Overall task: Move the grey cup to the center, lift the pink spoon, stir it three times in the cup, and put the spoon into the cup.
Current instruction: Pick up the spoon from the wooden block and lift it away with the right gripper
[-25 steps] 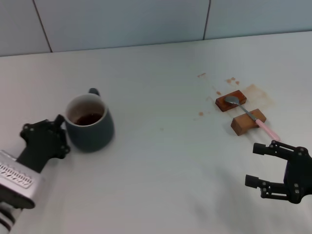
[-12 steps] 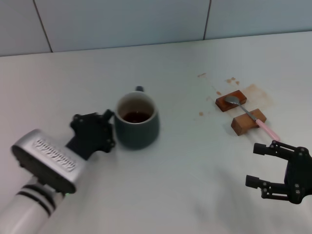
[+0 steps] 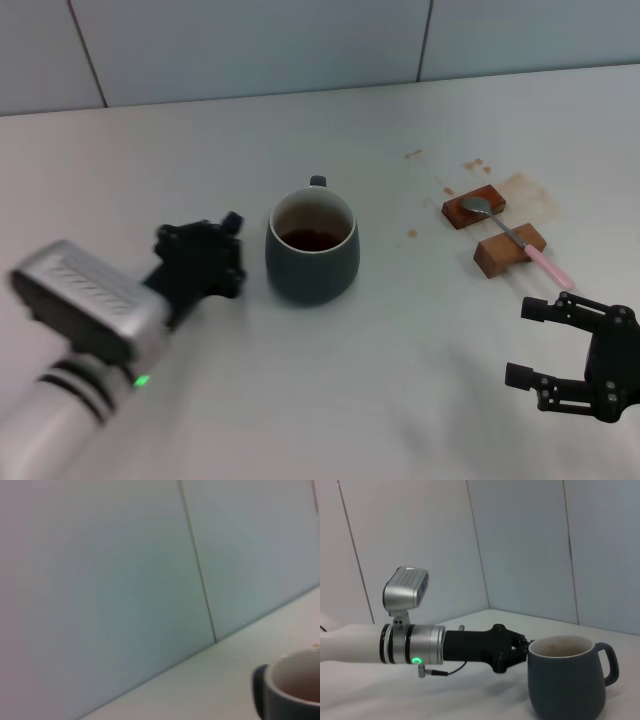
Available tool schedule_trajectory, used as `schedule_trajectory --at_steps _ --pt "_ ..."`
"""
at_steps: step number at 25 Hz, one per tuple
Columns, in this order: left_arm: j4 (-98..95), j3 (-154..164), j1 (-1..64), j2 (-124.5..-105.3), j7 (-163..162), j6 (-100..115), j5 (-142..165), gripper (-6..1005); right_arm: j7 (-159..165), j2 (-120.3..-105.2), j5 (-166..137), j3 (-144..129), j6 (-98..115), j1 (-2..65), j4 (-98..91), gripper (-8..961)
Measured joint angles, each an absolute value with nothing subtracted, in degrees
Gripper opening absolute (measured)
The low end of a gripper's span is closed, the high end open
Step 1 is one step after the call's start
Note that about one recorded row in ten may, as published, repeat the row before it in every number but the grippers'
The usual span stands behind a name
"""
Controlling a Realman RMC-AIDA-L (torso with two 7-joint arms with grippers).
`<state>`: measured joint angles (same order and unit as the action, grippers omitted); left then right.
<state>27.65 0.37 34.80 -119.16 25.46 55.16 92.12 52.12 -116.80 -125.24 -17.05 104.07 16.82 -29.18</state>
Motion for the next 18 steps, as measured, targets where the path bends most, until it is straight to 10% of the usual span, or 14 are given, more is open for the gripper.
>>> schedule_trajectory --at_steps 11,13,18 --pt "-7.63 1.25 31.56 -117.59 -28.04 76.7 119.1 58 52.18 -116.8 -124.02 -16.36 104.11 16.86 -29.38 830" --pt "-18.79 7.3 31.2 -113.73 -41.15 90.57 122.46 60 52.21 -116.8 -123.72 -16.36 104.14 16.82 -29.37 830" --pt "-22.84 14.3 30.33 -111.0 -48.22 97.61 122.47 64 52.28 -116.8 -122.92 -15.15 104.46 16.6 -29.08 829"
